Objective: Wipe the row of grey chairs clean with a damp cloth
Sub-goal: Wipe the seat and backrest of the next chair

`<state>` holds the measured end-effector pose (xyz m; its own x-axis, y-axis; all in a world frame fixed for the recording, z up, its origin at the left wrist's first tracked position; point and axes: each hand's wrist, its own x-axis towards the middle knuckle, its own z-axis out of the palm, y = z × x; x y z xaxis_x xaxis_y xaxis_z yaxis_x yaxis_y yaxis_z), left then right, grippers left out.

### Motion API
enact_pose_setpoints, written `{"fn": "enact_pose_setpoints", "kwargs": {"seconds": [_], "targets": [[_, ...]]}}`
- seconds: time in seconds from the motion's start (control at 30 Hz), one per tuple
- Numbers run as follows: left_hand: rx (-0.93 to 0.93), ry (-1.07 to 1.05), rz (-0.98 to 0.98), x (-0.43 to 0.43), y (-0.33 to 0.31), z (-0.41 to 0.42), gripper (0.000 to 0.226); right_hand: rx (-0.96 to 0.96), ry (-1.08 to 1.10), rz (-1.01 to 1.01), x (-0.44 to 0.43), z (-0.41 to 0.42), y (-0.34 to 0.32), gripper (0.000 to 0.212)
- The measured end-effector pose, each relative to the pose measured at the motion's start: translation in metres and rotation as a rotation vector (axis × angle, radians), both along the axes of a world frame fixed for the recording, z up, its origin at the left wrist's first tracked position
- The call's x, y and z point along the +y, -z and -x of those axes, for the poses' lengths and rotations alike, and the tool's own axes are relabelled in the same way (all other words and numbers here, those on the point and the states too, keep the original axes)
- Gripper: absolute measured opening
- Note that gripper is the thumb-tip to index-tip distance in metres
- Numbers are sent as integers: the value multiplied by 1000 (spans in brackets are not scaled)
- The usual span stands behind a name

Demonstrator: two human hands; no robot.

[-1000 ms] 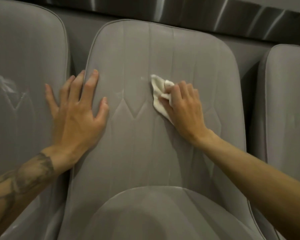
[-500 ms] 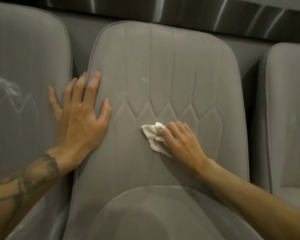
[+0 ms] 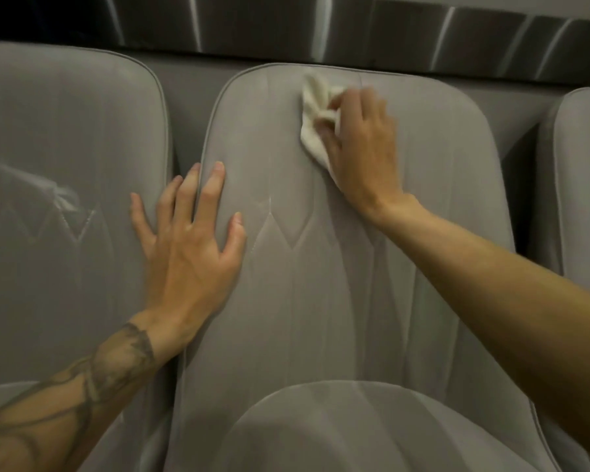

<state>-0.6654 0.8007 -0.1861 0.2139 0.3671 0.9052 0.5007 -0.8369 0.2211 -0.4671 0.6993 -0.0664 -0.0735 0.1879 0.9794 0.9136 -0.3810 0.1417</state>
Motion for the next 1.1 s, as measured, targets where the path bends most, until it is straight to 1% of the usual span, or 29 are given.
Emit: {"fn": "enact_pose_setpoints", "kwargs": {"seconds": [0.03, 0.07, 0.13, 0.2, 0.27, 0.3, 0.33, 0.37, 0.4, 0.47, 0.5, 0.53, 0.6, 0.67, 0.73, 0.77, 0.8, 0.83, 0.9, 0.97, 1.03, 1.1], "targets": [[-2, 0, 1, 0, 0, 0, 65, 79, 10, -36, 7, 2, -8, 29], [-1, 1, -1, 0, 1, 1, 65, 94, 4, -37, 11, 5, -3, 28], [2, 5, -5, 1, 2, 0, 65, -7, -66, 25, 8, 15, 37, 25], [-1, 0, 2, 3, 2, -1, 65, -124, -125, 163, -8, 24, 90, 27], [4, -5, 3, 3, 2, -2, 66, -186, -110, 267, -20, 23, 111, 31], [2, -8, 2, 2, 2, -2, 66, -205, -95, 280, -19, 20, 103, 30], [0, -10, 0, 3, 2, -1, 66, -220, -74, 246, -13, 17, 84, 29], [0, -6, 0, 3, 2, -1, 66, -210, -48, 171, -2, 16, 60, 27], [1, 1, 1, 3, 1, -2, 65, -175, -17, 77, 10, 15, 30, 27], [1, -1, 3, 4, 2, -1, 65, -36, 51, -22, 29, 18, -27, 31], [1, -2, 1, 4, 2, 0, 64, 37, 69, -37, 35, 21, -39, 33], [0, 4, -2, 5, 2, -1, 64, 70, 68, -51, 39, 22, -38, 33], [-3, 10, -1, 6, 3, -1, 64, 34, -14, -22, 35, 29, -1, 31], [-11, 9, 2, 7, 3, -2, 64, -51, -164, 101, 16, 40, 64, 29], [-18, 17, 6, 6, 3, -2, 63, -159, -199, 254, -6, 44, 115, 30], [-21, 18, 6, 6, 3, -3, 63, -207, -183, 308, -12, 40, 119, 31], [-26, 15, 4, 5, 3, -3, 63, -235, -164, 313, -10, 34, 111, 32], [-31, 13, 0, 6, 3, -3, 63, -234, -139, 262, -4, 29, 96, 32], [-29, 25, 0, 7, 4, -3, 63, -120, -93, 96, 13, 22, 54, 28], [-23, 28, -2, 6, 3, -1, 62, -3, -67, -1, 22, 21, 31, 25], [-17, 35, 4, 6, 2, -1, 62, 5, -86, 3, 22, 24, 57, 27], [-20, 31, 8, 6, 2, -1, 61, -67, -141, 106, 7, 30, 117, 31]]}}
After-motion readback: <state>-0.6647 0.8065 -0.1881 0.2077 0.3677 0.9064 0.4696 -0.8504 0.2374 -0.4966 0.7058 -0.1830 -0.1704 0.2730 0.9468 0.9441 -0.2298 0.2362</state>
